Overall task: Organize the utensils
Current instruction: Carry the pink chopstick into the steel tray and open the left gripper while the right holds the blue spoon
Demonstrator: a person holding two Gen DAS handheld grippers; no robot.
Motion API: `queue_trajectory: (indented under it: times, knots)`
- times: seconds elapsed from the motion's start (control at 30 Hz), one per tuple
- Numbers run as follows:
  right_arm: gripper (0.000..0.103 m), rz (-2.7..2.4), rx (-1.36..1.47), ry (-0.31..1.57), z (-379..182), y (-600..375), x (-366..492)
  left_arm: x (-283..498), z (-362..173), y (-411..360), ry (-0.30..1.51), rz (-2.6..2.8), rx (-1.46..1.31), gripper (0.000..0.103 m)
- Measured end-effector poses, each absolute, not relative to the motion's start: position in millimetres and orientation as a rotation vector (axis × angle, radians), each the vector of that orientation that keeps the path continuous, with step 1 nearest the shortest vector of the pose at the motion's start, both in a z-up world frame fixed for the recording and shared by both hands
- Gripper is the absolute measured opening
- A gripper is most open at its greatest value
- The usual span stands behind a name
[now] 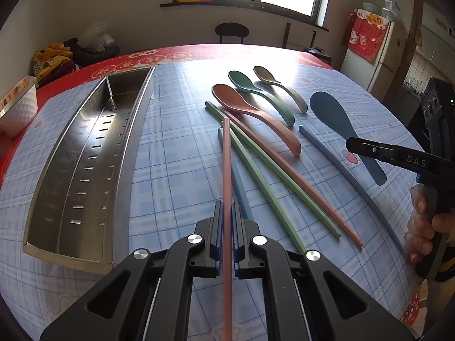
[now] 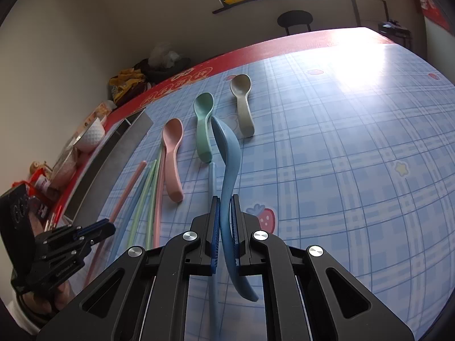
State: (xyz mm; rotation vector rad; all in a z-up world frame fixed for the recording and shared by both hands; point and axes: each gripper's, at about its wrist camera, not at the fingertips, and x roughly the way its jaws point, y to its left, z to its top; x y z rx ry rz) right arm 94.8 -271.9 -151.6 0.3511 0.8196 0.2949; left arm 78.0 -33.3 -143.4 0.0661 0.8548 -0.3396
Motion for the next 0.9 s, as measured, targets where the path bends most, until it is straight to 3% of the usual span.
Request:
queue_trajectory:
  times: [0.33, 0.53, 0.9]
  knots:
    - [0.008, 0.295, 0.368, 0.811, -153, -276, 92, 73, -129, -21, 0.813, -0.324, 0.020, 0.006]
    - [0.008, 0.304, 0.383, 0.815, -155, -279, 92, 76, -79, 1, 0.747, -0.364, -0.030, 0.006]
    - [0.008, 0.313, 0.429, 0.806, -157, -292, 88, 177, -84, 56, 0.916, -0.246, -0.186, 0.006]
